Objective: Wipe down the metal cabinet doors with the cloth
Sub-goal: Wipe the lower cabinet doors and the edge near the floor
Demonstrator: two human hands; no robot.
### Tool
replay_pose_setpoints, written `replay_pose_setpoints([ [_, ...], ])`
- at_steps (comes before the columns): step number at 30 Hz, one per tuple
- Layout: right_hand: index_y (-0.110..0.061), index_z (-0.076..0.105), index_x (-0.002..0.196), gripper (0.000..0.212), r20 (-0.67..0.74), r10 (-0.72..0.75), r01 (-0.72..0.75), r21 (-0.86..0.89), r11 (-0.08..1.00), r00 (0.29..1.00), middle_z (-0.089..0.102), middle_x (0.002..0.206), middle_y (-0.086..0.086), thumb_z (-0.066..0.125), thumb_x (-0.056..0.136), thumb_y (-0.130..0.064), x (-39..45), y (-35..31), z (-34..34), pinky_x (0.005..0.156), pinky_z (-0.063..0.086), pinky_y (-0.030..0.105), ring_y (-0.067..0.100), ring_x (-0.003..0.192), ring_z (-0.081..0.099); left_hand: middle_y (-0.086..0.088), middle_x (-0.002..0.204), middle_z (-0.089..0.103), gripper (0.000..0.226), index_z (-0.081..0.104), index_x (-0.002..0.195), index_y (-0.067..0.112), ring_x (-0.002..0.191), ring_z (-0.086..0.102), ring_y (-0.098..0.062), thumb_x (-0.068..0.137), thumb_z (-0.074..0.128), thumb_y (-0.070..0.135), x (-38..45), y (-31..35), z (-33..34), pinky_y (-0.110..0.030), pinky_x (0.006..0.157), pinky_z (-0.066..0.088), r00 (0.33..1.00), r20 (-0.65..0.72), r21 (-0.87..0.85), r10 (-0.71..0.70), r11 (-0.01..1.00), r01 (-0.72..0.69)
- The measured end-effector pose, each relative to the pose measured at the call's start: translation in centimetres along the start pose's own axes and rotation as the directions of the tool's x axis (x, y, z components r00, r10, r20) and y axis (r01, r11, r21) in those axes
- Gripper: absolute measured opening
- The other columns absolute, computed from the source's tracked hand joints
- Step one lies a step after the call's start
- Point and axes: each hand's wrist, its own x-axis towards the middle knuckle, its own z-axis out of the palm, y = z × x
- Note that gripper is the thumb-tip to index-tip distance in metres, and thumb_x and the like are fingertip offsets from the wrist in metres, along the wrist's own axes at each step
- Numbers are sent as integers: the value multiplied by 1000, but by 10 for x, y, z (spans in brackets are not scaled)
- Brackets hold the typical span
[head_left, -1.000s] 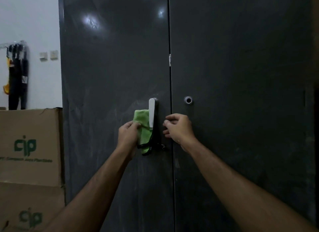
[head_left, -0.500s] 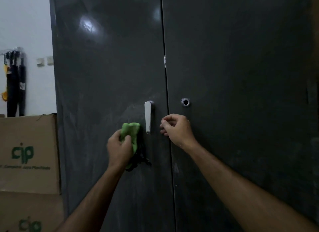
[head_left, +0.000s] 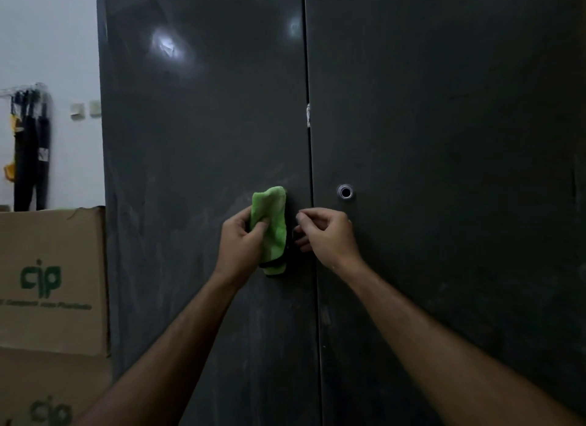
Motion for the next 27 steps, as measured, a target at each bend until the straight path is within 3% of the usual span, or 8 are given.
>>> replay_pose_setpoints([
  [5,-12,77,106,14,-17,-90,90,-3,996,996,78,89,3,70,97,-21,11,-12,12,58,62,33,16,75,76,-20,104,77,23,73,107,7,91,73,-28,103,52,-2,15,-15,10,-44,84,60,982,-77,-195,-170,969,153],
  [9,-14,76,98,10,-27,-84,83,-46,996,996,76,83,3,68,98,-19,8,-3,13,61,62,30,16,74,75,-16,94,79,26,73,104,4,85,73,-29,104,48,-2,-9,-42,5,-34,71,64,959,30,-269,-283,921,281],
  [14,-15,77,94,10,-54,-82,78,-71,994,995,77,84,2,68,97,-18,9,4,9,74,64,40,15,82,75,-6,90,80,16,74,101,11,81,76,-18,104,59,8,23,-18,9,-30,68,61,991,-35,-269,-131,956,117],
  [18,-17,75,88,13,-52,-51,49,-39,998,997,76,79,8,68,98,-18,8,0,8,70,64,46,26,73,76,-22,107,77,20,72,110,1,93,74,-29,105,58,13,-1,-35,-1,-43,85,62,965,120,-254,-234,932,257],
  [21,-13,76,89,13,-45,-33,31,-36,999,998,76,78,10,67,98,-17,7,-5,8,69,64,44,28,70,75,-17,106,79,18,74,111,5,97,75,-30,104,59,11,-2,-32,-15,-37,82,65,951,189,-206,-245,937,283],
  [24,-11,76,91,14,-56,-54,51,-49,998,997,75,77,8,66,98,-17,6,-13,9,68,63,49,26,69,75,-13,99,80,13,75,105,10,91,77,-26,103,62,11,18,-10,-13,-37,79,65,990,17,-185,-137,973,138],
  [27,-13,75,100,11,-131,-170,159,-89,983,977,75,82,2,68,98,-21,8,-23,8,70,63,46,19,75,73,-8,94,78,13,73,96,16,87,74,-23,104,64,13,27,2,-13,-40,80,62,972,-229,-182,-52,983,10],
])
